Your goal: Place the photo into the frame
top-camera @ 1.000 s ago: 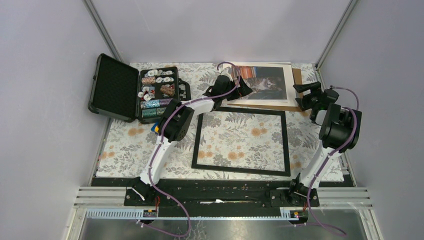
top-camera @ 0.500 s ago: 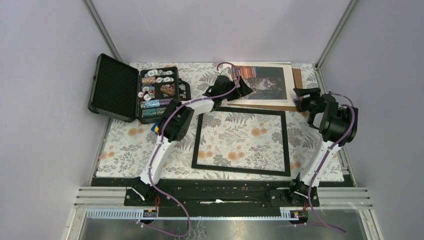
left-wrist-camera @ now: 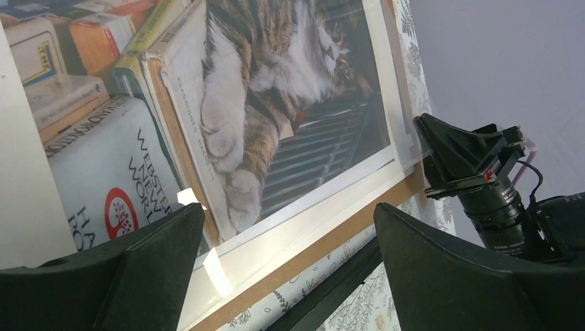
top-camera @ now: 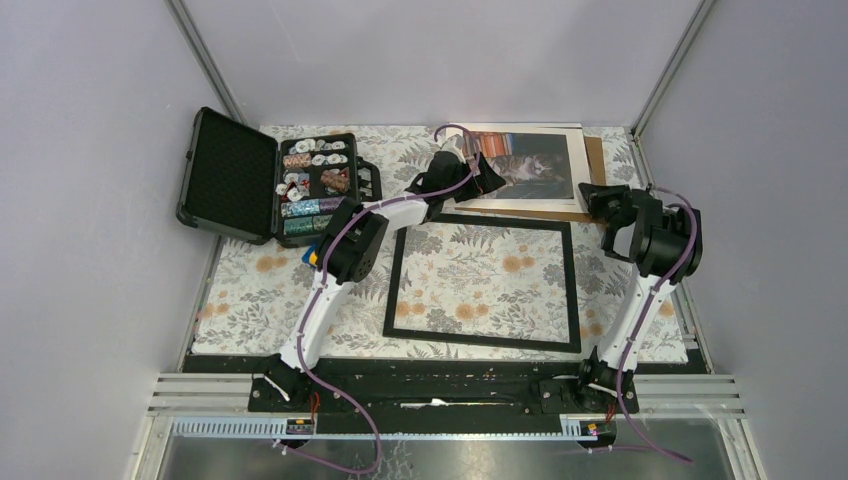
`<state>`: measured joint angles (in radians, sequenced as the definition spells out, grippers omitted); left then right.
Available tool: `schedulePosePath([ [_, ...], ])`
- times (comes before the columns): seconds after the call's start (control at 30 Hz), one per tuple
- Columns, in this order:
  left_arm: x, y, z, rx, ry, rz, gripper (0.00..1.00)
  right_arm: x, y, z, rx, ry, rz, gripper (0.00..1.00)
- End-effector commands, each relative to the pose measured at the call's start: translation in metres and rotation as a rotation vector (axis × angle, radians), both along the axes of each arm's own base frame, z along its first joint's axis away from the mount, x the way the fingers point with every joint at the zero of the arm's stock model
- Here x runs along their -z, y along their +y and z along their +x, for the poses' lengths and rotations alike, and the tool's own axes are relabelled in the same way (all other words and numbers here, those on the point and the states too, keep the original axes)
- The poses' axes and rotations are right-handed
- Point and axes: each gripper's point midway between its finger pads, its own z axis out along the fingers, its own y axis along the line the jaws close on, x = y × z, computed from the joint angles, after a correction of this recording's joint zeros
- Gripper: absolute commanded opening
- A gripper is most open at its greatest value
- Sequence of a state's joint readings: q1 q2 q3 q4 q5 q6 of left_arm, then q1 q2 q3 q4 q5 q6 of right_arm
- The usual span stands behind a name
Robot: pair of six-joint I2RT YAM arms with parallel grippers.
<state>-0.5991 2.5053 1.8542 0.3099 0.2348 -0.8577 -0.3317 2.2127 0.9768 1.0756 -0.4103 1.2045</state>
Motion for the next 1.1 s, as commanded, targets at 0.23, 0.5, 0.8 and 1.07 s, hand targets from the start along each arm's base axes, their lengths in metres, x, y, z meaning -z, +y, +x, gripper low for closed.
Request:
schedulePosePath([
  [0.23, -0.105, -0.001, -0.012, 0.148, -0.392, 0.051, 0.99, -0.057, -0.023, -0.007, 0.102, -0.096, -0.077, 0.0],
  [0.5, -0.177, 0.036, -0.018, 0.058, -0.482, 0.161, 0.99, -0.066, -0.027, -0.019, 0.149, 0.013, 0.139, 0.0],
  [0.8, -0.221, 0.092, -0.036, -0.056, -0.472, 0.24, 0.99, -0.072, 0.004, -0.06, 0.117, 0.171, 0.342, 0.0],
  [1.07, -0.206, 0.143, -0.071, -0.105, -0.365, 0.178, 0.99, -0.077, 0.026, -0.109, 0.067, 0.255, 0.265, 0.0],
])
